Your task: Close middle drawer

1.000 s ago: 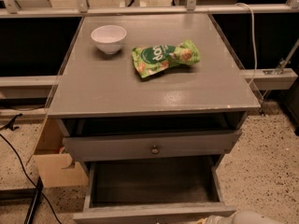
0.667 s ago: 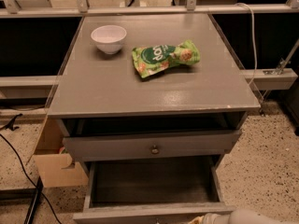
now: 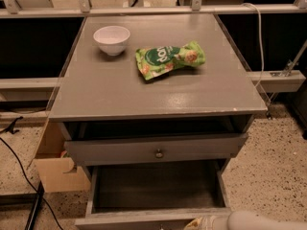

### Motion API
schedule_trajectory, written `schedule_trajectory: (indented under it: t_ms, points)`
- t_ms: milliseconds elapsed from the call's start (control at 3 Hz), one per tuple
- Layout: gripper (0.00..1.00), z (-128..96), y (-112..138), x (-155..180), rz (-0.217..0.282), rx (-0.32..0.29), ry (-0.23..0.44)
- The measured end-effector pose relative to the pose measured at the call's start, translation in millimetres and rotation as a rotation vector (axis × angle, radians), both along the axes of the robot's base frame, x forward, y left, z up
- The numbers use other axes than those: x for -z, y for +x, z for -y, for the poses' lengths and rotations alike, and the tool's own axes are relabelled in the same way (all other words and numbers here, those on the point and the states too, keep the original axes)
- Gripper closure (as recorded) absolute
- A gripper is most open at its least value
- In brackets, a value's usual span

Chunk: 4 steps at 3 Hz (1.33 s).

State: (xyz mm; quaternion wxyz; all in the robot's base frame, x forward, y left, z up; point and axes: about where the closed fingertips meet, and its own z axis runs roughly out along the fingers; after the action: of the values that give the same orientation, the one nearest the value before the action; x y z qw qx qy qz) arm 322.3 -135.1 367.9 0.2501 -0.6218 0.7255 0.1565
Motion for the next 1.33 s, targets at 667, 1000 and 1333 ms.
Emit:
schedule_trajectory:
  t_ms: [667, 1000, 1333]
  points:
    - [1.00, -14, 21, 3, 0.037, -0.029, 0.000]
    - [1.00, -17, 36, 3, 0.057, -0.033, -0.008]
    - [1.00, -19, 52, 1, 0.080, -0.035, -0.016]
